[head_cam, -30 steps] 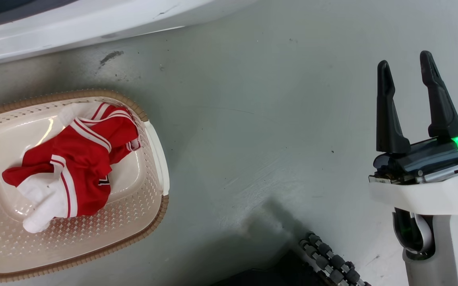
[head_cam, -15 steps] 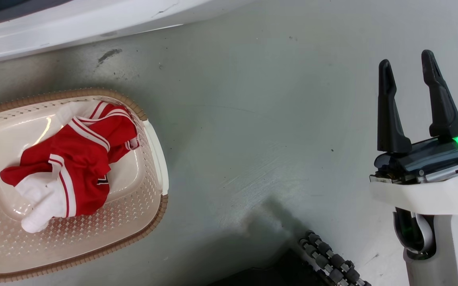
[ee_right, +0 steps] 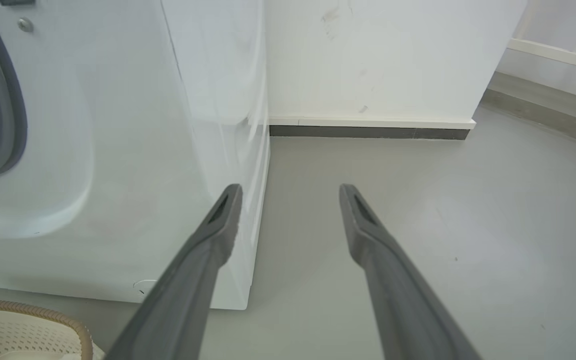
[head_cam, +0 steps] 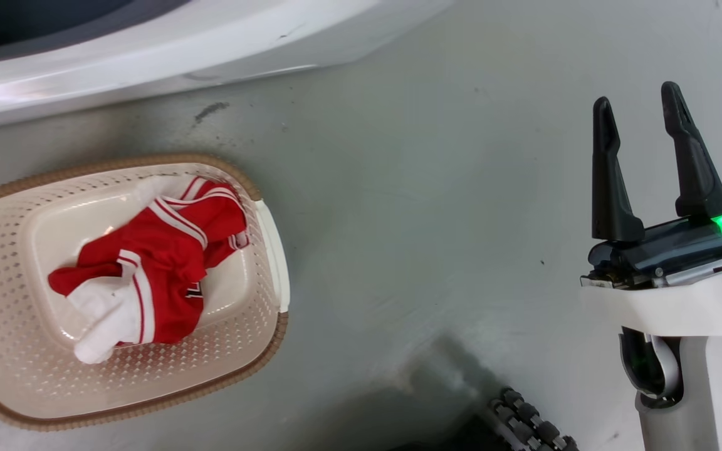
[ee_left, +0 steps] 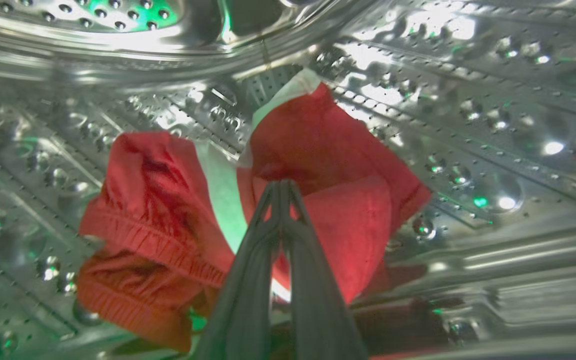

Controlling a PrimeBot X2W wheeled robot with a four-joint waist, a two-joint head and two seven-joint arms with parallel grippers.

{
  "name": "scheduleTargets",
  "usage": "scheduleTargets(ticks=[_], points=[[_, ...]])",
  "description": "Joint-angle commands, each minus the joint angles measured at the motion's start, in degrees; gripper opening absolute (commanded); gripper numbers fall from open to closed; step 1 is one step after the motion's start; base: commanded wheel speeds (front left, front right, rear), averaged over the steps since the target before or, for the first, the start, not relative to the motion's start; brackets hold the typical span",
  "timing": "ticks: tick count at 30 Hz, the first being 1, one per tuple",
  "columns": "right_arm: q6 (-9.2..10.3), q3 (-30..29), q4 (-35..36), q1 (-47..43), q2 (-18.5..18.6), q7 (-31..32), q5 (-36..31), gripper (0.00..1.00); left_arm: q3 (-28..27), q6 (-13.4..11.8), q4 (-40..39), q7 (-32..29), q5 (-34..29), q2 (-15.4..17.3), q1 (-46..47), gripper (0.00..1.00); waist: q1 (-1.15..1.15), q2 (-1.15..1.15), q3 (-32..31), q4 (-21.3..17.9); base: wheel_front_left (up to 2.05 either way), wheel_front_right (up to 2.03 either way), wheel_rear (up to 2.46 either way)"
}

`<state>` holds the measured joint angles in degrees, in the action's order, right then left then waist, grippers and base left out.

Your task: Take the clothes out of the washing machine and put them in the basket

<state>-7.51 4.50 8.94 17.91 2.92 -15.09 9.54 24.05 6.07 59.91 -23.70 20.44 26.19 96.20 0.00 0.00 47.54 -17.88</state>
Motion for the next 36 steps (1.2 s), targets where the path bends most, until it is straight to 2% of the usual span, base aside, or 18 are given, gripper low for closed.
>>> scheduleTargets(ticks=[1,8,19,25,36], points=[[0.04,0.1,-0.2,0.6,-0.1,-0.1,-0.6,1.0,0.1,0.4,0.4,1.3,0.6,-0.4,-1.4,0.0,0.0,0.0,-1.6,1.4,0.0,0.0,0.0],[0.04,-0.5,-1.1,-0.4,-0.1,-0.1,-2.3,1.0,1.5,1.3,0.8,8.3,3.2,-2.0,-5.7,0.0,0.0,0.0,-4.9,4.3,0.0,0.0,0.0],[0.04,-0.6,-2.5,-2.4,-0.1,-0.1,-4.0,1.0,6.8,1.3,-2.1,20.0,9.4,-4.6,-15.8,0.0,0.0,0.0,-11.8,7.6,0.0,0.0,0.0],[0.04,-0.3,-3.2,-4.0,-0.1,-0.1,-4.8,1.0,9.8,1.3,-4.1,25.8,12.5,-4.8,-22.5,0.0,0.0,0.0,-16.1,8.8,0.0,0.0,0.0],[0.04,-0.7,-4.3,-7.0,-0.1,-0.1,-6.0,1.0,12.0,1.3,-8.1,34.7,15.9,-5.3,-32.8,0.0,0.0,0.0,-22.4,11.1,0.0,0.0,0.0]])
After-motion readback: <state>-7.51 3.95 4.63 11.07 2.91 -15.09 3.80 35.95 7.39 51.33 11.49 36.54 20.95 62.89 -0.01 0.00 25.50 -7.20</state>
